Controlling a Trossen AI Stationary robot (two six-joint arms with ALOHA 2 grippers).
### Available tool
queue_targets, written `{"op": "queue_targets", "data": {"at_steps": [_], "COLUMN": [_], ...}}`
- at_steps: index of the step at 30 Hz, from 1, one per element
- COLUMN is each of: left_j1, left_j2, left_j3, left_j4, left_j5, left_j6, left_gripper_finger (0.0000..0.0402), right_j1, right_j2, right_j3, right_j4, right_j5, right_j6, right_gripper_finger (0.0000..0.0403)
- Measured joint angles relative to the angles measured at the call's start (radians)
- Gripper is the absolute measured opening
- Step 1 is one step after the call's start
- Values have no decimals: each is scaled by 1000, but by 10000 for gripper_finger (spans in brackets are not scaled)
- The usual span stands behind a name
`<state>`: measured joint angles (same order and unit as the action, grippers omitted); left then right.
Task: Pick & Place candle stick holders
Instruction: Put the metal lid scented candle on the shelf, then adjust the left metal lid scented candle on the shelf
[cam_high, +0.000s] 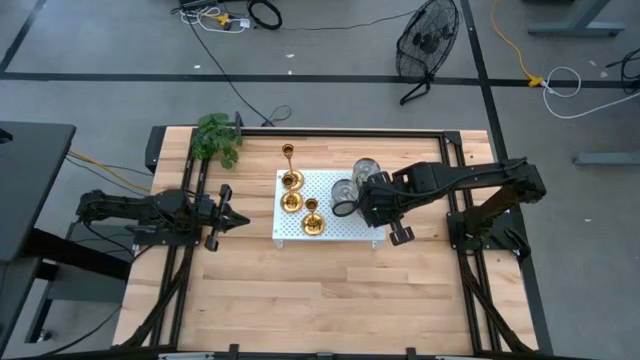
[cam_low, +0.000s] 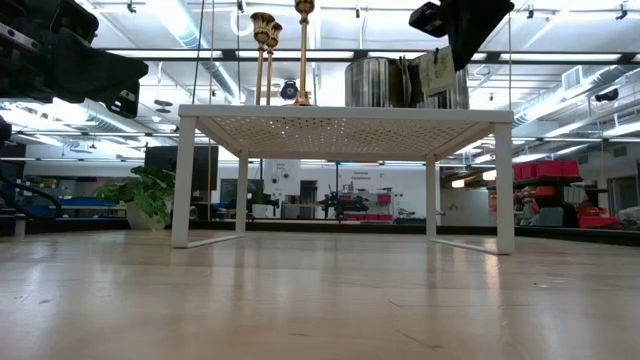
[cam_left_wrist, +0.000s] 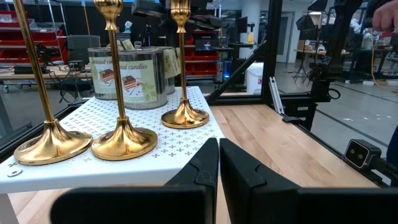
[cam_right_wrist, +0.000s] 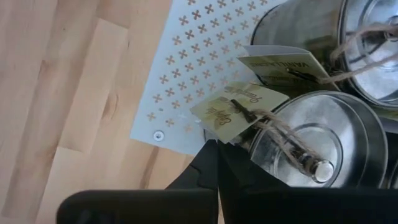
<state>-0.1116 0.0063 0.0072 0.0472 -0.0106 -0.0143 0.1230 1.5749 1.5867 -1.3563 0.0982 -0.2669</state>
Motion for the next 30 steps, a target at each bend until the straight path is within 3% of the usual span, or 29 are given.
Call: {"op": "queue_targets", "data": {"at_steps": [16,24,30], "left_j1": [0,0,0], "left_j2": [0,0,0], "left_j3": [0,0,0], "left_j4": [0,0,0], "left_j5": [0,0,0], "left_j6": [0,0,0], "left_gripper_finger": [19,19,19], "right_j1": [-8,-8,-9], "right_j2": [0,0,-23], "right_j3": [0,0,0], "right_j4": [0,-13,-38], "right_j5": [32,-71,-81], "right_j6": [-2,-3,13], "right_gripper_finger": [0,0,0]}}
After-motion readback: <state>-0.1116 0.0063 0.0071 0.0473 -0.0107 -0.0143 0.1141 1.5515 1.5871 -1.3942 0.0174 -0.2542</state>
